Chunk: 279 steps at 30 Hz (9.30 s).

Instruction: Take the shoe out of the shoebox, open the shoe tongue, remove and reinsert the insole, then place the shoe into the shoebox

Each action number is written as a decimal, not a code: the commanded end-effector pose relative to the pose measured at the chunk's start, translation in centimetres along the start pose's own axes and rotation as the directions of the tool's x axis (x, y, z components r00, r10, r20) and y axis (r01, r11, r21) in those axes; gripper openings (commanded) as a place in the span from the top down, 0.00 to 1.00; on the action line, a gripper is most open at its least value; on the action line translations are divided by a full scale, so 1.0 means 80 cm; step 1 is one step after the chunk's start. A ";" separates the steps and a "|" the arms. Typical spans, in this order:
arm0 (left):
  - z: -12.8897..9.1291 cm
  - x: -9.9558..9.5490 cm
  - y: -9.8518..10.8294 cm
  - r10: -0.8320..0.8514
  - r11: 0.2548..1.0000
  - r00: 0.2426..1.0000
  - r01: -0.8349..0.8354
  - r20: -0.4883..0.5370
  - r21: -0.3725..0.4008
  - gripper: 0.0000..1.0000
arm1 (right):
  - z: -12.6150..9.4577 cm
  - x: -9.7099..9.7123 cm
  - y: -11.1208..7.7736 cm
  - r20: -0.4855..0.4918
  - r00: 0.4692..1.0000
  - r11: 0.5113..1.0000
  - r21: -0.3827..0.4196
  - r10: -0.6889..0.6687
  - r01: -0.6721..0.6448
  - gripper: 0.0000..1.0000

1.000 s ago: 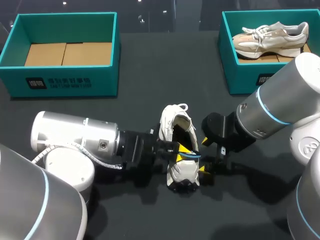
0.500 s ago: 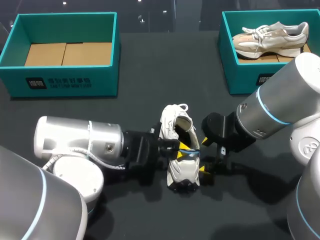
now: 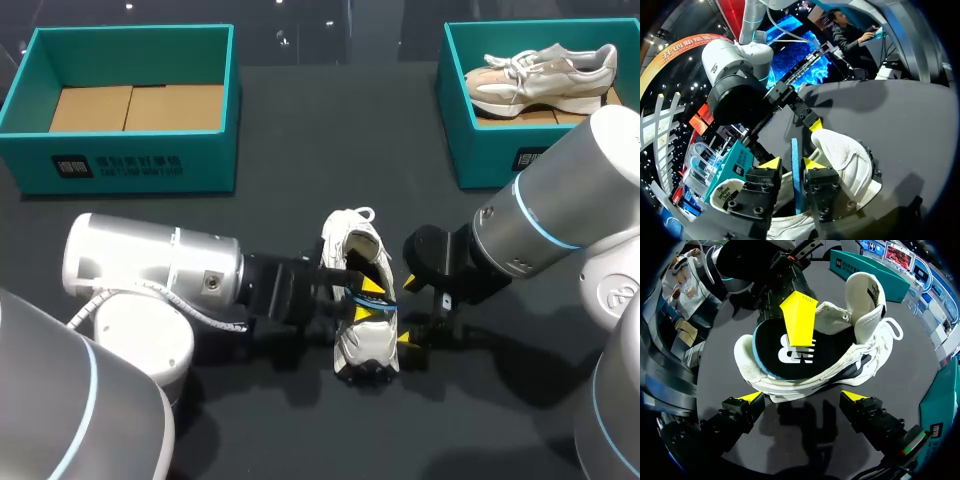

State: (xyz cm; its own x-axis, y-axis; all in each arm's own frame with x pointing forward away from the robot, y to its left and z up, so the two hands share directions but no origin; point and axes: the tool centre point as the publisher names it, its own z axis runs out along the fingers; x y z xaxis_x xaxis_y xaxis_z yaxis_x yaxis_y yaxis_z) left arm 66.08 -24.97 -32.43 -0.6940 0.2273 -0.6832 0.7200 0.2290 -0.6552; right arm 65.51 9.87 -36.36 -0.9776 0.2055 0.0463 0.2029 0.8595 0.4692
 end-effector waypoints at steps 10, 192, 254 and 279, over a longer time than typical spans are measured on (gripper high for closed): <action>0.017 0.008 0.004 0.003 1.000 0.999 -0.003 -0.051 0.014 1.00 | 0.000 0.002 0.000 0.004 1.000 1.000 0.001 0.000 0.000 0.00; -0.013 0.045 0.021 0.392 0.826 0.057 -0.462 -0.918 0.323 1.00 | -0.143 -0.045 -0.147 0.001 0.998 0.998 -0.003 0.064 -0.064 0.00; 0.023 0.082 0.039 0.232 0.837 0.230 -0.542 -0.945 0.074 1.00 | -0.143 -0.045 -0.147 0.001 0.998 0.998 -0.003 0.064 -0.064 0.00; -0.018 0.006 0.026 0.190 0.705 0.269 -0.707 -0.944 -0.059 1.00 | -0.143 -0.045 -0.147 0.001 0.998 0.998 -0.003 0.064 -0.064 0.00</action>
State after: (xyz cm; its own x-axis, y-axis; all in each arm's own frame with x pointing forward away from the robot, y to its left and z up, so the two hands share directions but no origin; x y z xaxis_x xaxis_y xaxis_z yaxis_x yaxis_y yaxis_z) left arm 67.38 -23.64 -35.08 -0.0563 0.9984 -0.0026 0.9981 0.0564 0.0239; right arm 66.14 -6.38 -31.97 -0.9628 0.2592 0.0769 0.2643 0.8425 0.4694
